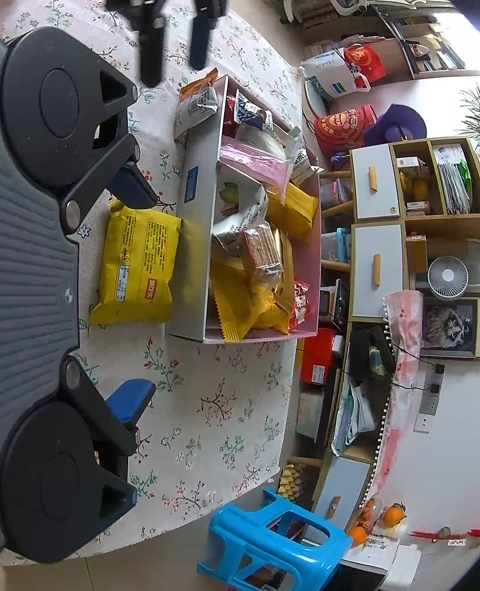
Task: Organize snacks
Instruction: 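Withdraw both tools toward the orange-white and yellow packets, then grasp the orange-white packet with the left tool while the right tool grasps the yellow packet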
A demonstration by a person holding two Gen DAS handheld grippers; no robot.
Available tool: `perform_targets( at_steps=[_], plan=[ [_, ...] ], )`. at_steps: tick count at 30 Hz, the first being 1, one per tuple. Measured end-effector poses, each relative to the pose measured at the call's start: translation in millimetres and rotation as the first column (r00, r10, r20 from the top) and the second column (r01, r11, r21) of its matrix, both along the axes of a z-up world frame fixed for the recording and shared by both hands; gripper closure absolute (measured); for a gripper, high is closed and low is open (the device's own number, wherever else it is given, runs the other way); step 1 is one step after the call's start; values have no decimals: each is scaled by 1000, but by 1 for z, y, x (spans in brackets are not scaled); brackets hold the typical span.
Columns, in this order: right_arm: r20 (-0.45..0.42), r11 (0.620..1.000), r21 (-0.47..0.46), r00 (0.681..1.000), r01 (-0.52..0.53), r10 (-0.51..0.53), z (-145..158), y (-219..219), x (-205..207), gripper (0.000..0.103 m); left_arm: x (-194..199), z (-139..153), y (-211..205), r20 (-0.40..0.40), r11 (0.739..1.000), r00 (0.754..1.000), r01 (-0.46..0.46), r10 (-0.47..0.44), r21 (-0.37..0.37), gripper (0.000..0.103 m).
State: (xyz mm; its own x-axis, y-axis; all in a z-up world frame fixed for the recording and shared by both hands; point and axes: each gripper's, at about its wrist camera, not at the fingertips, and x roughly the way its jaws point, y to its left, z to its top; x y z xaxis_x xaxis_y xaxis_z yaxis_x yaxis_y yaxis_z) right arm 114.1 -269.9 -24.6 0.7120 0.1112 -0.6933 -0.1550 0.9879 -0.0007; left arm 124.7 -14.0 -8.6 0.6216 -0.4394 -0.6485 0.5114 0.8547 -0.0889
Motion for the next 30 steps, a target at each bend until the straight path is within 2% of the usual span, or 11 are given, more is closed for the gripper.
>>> perform_targets(
  at_steps=[7,18,20,24,30],
  plan=[
    [-8,1000,-5,1000,-15,15,-3,8,3,13,12,-3,1,22,999,1000,-11,10,43,31],
    [-26,1000,-16,1000,-12,12,-9,9,7,13,16,-14,-8,-28,996,999,43,-41,80,31],
    [-28,1000,-14,1000,-11,10,-10,10,7,13,18,-16,-7,-45,998,999,0,3,68,31],
    [-40,1000,4,999,-10,10,-12,12,8,13,23,-21,-8,-87,992,988,-122,124,30,23],
    [-69,1000,10,998,-10,11,-21,21,15,13,29,-32,-14,-102,959,954,-282,281,1,18]
  ],
)
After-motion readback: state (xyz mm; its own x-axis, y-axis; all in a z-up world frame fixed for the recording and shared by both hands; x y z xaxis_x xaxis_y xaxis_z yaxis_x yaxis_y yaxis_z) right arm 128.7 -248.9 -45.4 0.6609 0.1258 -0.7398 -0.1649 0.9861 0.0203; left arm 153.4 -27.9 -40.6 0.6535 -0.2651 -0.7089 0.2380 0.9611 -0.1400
